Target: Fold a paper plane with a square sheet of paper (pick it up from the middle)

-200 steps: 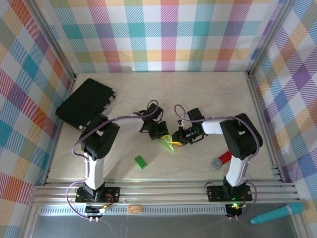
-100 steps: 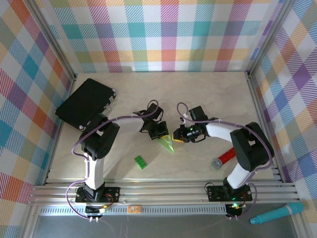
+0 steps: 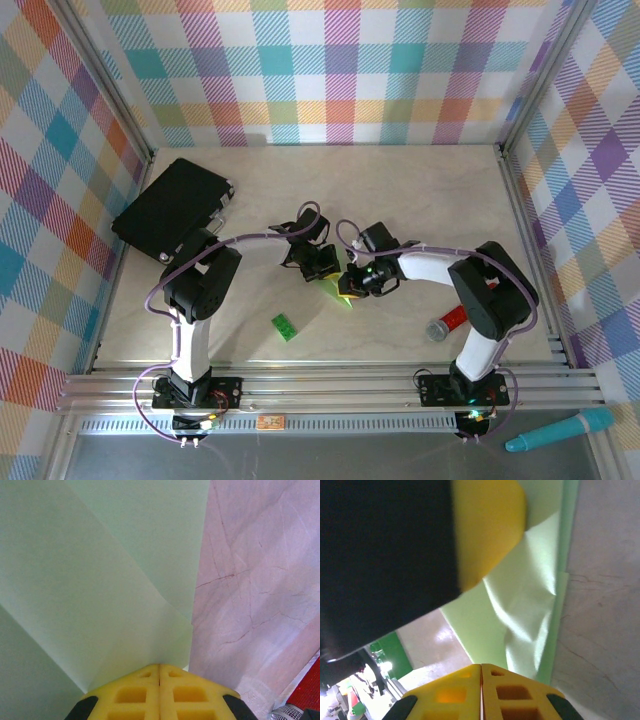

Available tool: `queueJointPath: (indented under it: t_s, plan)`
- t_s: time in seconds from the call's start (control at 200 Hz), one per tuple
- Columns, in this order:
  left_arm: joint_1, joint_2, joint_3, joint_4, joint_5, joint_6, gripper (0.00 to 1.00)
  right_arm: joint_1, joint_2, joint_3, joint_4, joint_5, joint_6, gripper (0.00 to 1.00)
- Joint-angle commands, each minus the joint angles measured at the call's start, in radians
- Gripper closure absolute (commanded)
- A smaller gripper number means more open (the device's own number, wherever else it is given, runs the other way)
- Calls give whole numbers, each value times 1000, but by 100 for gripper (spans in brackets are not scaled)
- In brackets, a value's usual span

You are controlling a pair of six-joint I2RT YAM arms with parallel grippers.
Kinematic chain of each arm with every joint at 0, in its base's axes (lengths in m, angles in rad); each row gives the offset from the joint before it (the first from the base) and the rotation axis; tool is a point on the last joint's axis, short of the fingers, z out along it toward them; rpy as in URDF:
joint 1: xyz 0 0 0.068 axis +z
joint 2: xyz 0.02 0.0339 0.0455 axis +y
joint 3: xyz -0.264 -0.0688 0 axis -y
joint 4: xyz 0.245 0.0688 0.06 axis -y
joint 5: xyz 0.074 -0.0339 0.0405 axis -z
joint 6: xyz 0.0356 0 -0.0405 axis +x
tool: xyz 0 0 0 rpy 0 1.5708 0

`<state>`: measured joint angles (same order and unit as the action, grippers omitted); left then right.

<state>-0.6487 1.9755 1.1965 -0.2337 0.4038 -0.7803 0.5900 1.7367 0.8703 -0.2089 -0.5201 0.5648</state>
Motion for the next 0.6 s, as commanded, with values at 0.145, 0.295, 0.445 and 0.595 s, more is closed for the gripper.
queueJointPath:
  t_s: [0.145, 0.295, 0.445, 0.595]
  plan:
    - [6, 60, -41, -102, -4, 13, 93, 4, 22, -8, -48, 35, -13, 90]
    - [14, 63, -59, -71, 19, 1, 92, 4, 19, -29, -58, 31, -21, 90]
    - [23, 63, -78, -52, 45, -12, 92, 4, 14, -47, -57, 10, -25, 90]
    - [27, 72, -84, -12, 59, -18, 92, 5, 1, -74, -65, 5, -29, 90]
